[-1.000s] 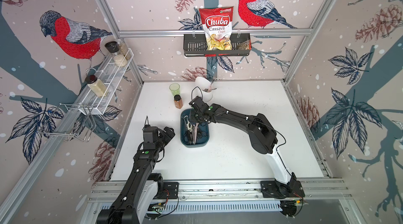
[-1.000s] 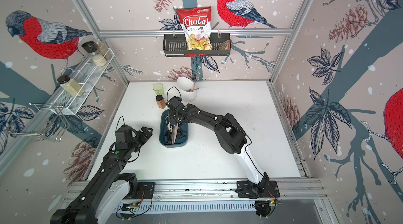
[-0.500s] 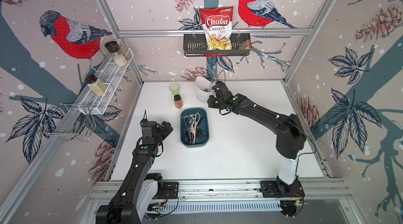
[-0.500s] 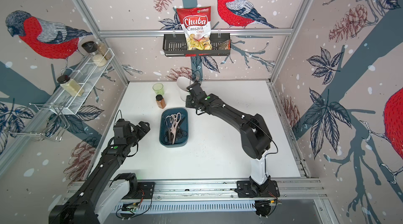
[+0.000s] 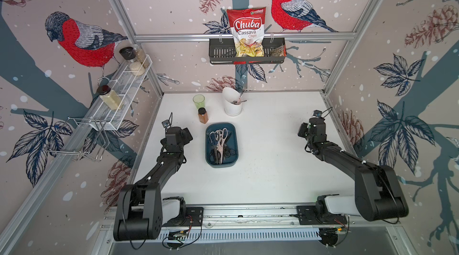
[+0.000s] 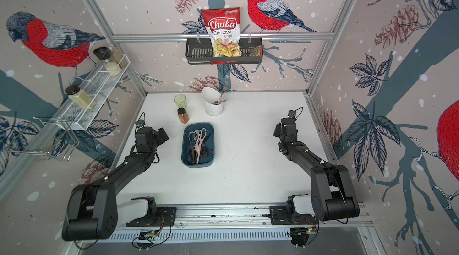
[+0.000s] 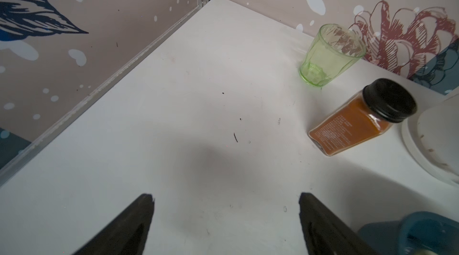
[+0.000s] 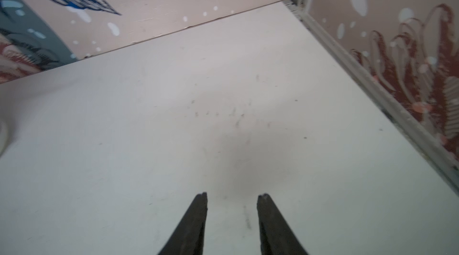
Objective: Put the scissors into the storage box
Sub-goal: Reset both arms
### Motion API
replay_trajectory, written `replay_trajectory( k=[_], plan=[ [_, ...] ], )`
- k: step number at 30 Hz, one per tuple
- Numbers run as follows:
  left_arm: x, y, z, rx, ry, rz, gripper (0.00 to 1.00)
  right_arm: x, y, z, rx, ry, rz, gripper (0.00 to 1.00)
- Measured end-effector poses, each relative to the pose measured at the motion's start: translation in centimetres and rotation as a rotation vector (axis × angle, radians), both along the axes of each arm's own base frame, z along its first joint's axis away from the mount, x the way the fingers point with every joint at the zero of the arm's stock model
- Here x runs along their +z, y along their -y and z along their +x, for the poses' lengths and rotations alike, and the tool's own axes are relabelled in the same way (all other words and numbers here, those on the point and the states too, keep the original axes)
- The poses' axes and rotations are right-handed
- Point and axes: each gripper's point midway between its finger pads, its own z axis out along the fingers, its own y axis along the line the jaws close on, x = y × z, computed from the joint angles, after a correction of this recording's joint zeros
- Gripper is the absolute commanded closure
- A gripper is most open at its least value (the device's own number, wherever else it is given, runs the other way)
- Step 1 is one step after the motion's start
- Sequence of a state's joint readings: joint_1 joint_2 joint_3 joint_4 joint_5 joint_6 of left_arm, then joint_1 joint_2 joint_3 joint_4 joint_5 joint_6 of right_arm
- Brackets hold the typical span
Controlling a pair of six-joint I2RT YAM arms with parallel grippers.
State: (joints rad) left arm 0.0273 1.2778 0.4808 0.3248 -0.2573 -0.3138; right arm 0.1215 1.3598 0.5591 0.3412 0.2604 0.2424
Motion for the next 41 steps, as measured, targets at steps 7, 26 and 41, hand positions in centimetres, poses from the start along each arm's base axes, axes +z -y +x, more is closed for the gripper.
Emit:
replay_trajectory(
  k=[7,26,41],
  plan=[
    [-2.1,0.8,0.5,-0.094,0.040,0.117,0.05,-1.7,2.2,-2.4,-0.007,0.123,-0.097,0.62],
    [0.8,3.7,1.2,-0.210,0.300,0.257,0.03,0.8,1.6,-1.5,0.115,0.361,-0.092,0.00],
    [0.8,3.9,1.3,-0.218,0.303,0.254,0.03,0.6,1.6,-1.5,0.119,0.358,-0.088,0.00]
  ],
)
